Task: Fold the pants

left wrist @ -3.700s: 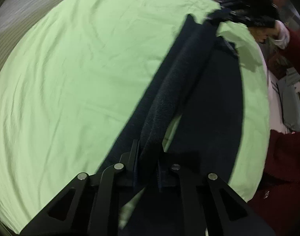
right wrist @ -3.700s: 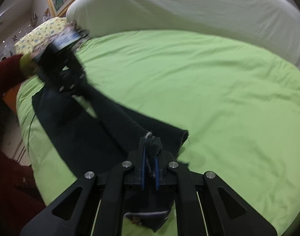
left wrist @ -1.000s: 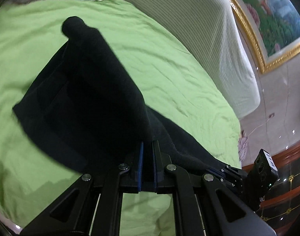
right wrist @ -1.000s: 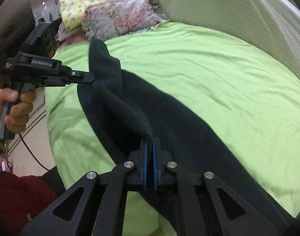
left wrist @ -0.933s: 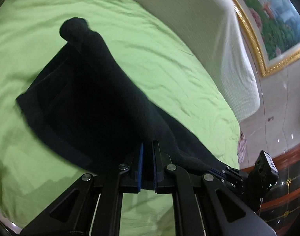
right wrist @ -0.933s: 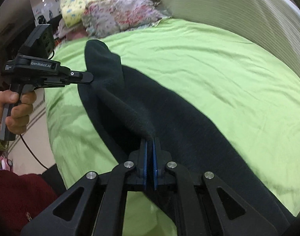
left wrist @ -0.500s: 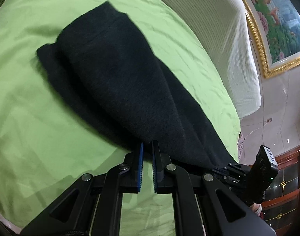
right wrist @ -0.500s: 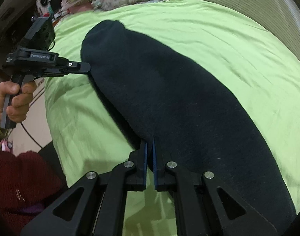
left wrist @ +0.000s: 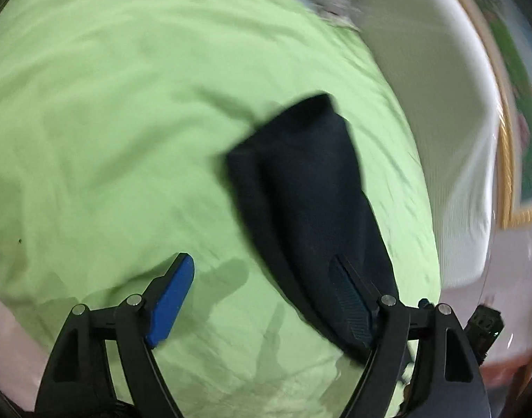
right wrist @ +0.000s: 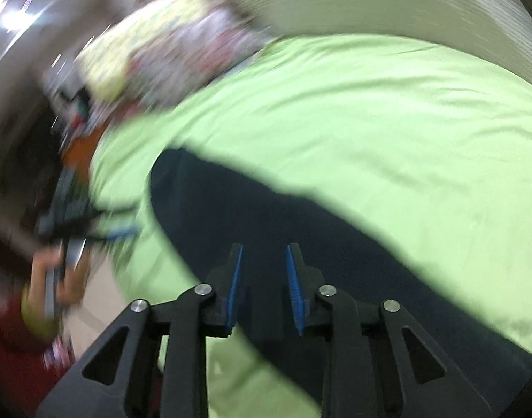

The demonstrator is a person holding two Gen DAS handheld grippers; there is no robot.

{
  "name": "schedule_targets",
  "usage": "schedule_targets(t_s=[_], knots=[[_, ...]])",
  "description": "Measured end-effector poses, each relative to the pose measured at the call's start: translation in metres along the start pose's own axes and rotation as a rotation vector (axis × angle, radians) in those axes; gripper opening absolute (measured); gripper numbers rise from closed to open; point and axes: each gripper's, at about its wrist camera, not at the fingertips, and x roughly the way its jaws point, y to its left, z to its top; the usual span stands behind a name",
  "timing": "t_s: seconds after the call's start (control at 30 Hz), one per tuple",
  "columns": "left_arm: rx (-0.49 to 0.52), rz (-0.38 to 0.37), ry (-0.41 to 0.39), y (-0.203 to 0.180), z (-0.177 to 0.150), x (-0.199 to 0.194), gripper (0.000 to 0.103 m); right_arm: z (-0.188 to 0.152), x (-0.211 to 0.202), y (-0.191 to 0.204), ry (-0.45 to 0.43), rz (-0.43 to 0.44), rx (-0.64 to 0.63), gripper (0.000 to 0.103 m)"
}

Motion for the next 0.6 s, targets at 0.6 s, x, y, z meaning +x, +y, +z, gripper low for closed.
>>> schedule_targets(t_s=[0.6], knots=[[0.204, 0.066, -0.1, -0.048, 0.024, 0.052, 0.086, 0.031, 0.131, 0.019, 0.363, -0.074, -0.263, 0.024]])
